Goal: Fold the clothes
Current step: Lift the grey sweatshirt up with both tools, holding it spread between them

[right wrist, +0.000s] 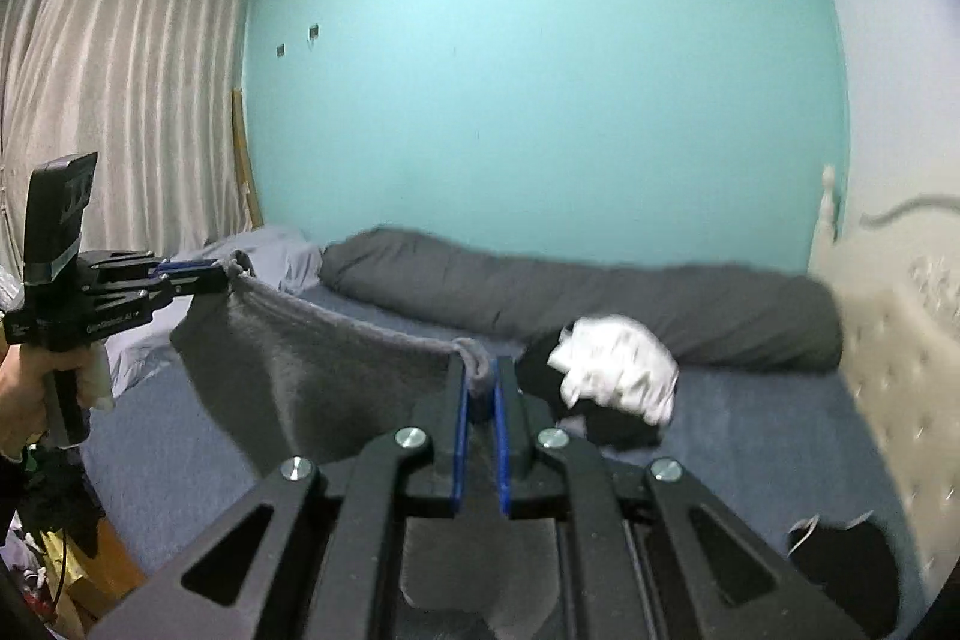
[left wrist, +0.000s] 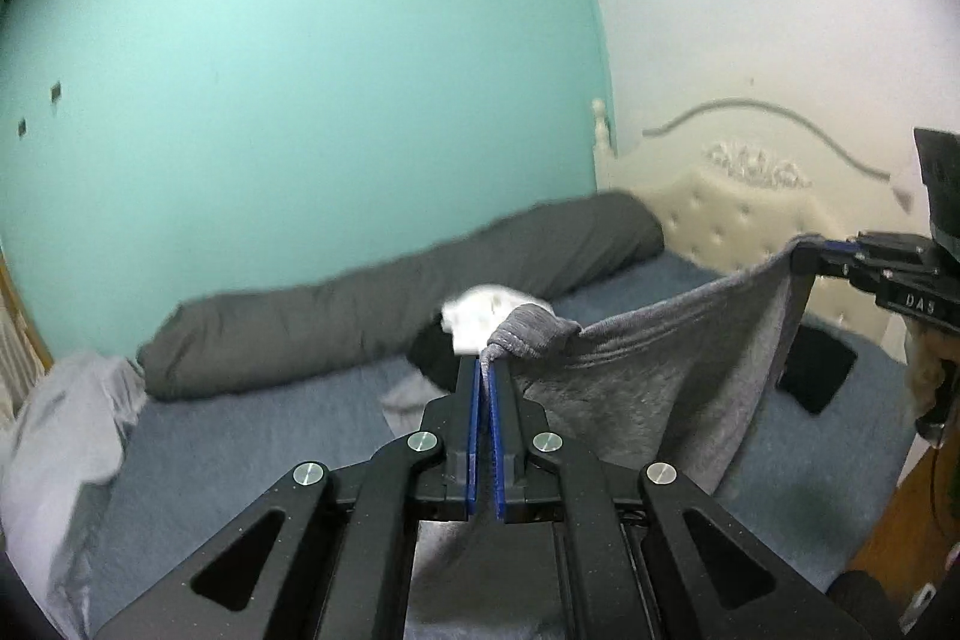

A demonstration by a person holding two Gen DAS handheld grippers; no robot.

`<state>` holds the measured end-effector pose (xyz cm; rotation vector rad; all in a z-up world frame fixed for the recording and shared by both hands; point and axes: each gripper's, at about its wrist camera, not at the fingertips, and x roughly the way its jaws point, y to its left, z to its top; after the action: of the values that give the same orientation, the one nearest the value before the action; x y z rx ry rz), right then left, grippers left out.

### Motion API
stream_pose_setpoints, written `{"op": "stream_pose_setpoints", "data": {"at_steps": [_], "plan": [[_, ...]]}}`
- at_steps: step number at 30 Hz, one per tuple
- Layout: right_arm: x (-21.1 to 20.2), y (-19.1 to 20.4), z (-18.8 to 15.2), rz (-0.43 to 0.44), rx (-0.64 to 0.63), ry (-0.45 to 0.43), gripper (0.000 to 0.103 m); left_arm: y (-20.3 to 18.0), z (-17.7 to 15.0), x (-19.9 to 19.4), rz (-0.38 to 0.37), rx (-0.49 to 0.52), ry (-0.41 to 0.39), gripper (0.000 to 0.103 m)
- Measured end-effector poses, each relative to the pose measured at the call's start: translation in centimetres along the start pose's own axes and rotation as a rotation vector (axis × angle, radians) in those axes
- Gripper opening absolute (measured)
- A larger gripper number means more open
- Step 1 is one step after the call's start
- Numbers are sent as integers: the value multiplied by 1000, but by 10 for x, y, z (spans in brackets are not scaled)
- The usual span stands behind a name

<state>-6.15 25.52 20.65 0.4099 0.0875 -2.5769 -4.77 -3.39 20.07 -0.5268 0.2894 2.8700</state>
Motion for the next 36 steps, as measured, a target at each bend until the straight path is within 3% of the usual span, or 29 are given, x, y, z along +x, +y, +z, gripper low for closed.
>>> {"op": "stream_pose_setpoints", "data": {"at_steps": [9, 17, 26, 32, 36], "plan": [[-72, 20, 92, -51, -84, -118, 7, -4, 82, -88, 31, 30, -127, 3], [-106, 27, 120, -68, -93, -172, 7, -9, 103, -133, 32, 33, -168, 3], [-98, 27, 94, -68, -64, -118, 7, -6, 79, -139, 25, -21, -139, 0], [-29, 35, 48, -85, -71, 24, 7, -11, 22, -76, -67, -83, 3, 0], [7, 30, 24, -81, -70, 89, 7, -3, -25, -10, -112, -145, 108, 0]]}}
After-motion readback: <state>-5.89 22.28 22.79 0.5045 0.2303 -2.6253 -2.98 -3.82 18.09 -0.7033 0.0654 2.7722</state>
